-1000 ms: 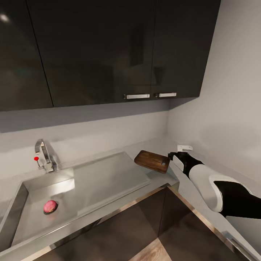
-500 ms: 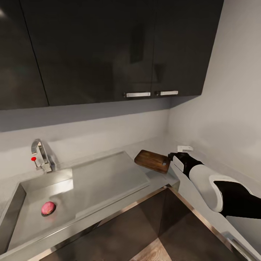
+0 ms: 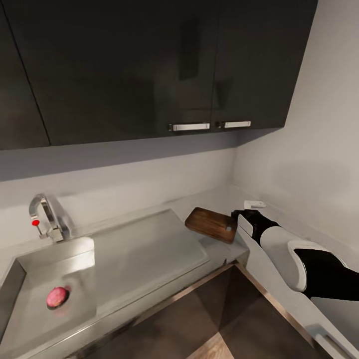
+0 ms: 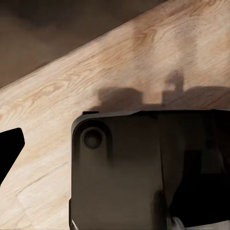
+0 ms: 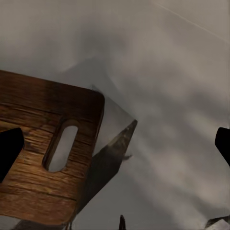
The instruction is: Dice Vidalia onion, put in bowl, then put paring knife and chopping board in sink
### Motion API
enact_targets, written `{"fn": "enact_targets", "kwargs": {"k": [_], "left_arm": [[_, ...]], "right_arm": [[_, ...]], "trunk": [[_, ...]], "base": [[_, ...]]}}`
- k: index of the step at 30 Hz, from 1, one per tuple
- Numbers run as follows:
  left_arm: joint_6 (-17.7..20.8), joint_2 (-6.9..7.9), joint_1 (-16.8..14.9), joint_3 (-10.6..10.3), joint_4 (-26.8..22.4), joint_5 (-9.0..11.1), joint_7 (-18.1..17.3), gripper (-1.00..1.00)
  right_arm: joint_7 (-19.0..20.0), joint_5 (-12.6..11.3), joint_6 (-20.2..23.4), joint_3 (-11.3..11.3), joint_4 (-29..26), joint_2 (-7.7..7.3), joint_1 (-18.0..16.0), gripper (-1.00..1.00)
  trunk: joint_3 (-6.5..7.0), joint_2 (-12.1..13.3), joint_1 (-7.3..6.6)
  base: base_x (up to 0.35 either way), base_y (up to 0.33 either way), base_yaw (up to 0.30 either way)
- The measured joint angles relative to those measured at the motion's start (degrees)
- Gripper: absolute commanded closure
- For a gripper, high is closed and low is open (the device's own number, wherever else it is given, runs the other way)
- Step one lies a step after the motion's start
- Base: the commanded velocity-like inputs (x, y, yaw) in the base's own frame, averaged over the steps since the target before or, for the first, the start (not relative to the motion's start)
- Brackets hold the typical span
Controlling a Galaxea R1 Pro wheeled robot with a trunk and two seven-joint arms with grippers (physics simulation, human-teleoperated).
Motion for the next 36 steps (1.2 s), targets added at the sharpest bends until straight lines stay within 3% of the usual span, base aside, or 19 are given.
{"fn": "enact_targets", "kwargs": {"k": [12, 36], "left_arm": [[-0.01, 0.00, 0.00, -0.01, 0.11, 0.00, 0.00, -1.00], [-0.02, 0.00, 0.00, 0.00, 0.35, 0.00, 0.00, -1.00]], "right_arm": [[-0.04, 0.00, 0.00, 0.03, 0.00, 0.00, 0.00, -1.00], [-0.03, 0.00, 0.00, -0.04, 0.00, -0.54, 0.00, -1.00]], "trunk": [[-1.12, 0.00, 0.01], [-3.35, 0.00, 0.01]], "base": [[0.132, -0.069, 0.000], [0.019, -0.013, 0.000]]}}
